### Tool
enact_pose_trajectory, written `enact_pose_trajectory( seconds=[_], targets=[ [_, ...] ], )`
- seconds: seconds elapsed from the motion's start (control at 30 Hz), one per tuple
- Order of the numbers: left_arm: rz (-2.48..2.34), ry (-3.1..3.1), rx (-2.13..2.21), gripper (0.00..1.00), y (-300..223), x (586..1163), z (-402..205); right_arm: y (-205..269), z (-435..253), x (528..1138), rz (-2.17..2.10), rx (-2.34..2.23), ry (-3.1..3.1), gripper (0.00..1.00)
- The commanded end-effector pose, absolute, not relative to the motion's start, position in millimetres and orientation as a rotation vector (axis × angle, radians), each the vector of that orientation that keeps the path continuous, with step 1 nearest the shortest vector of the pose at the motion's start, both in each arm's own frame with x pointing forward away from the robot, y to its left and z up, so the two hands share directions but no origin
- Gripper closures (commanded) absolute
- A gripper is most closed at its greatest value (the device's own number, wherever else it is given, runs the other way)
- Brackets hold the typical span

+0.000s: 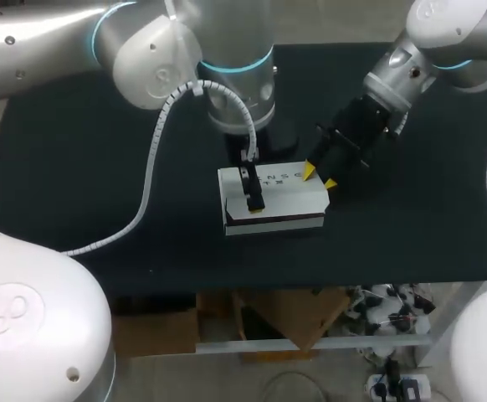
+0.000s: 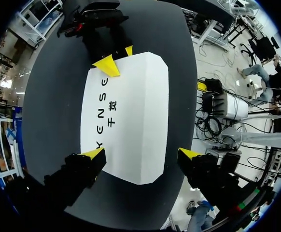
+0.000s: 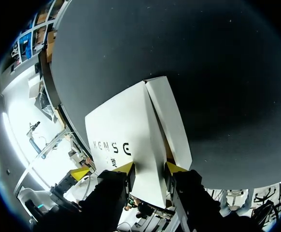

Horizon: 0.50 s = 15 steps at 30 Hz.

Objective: Assemble the packaging by folding the flat box into shape, placing the metal phone stand inside, and closing the box properly

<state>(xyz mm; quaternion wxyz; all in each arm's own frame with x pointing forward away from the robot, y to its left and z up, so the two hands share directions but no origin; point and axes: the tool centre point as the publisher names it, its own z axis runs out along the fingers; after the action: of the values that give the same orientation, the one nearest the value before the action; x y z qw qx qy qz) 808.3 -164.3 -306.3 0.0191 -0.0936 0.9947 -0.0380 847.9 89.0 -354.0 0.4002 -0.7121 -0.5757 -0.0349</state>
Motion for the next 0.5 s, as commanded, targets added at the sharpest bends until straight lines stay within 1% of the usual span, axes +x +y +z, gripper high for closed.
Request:
enact_pose_trajectory(
  seconds=[0.03,0.5],
  targets=[
    [-0.105,3.08,-0.289,0.0,-166.0,806.7,-311.4,89.2,-355.5,848.7,-0.086,-1.8,-1.455,0.59],
    [-0.079,3.069,-0.292,0.0,-167.5,812.0,-324.5,89.2,-355.5,848.7,-0.086,-1.8,-1.455,0.59]
  ],
)
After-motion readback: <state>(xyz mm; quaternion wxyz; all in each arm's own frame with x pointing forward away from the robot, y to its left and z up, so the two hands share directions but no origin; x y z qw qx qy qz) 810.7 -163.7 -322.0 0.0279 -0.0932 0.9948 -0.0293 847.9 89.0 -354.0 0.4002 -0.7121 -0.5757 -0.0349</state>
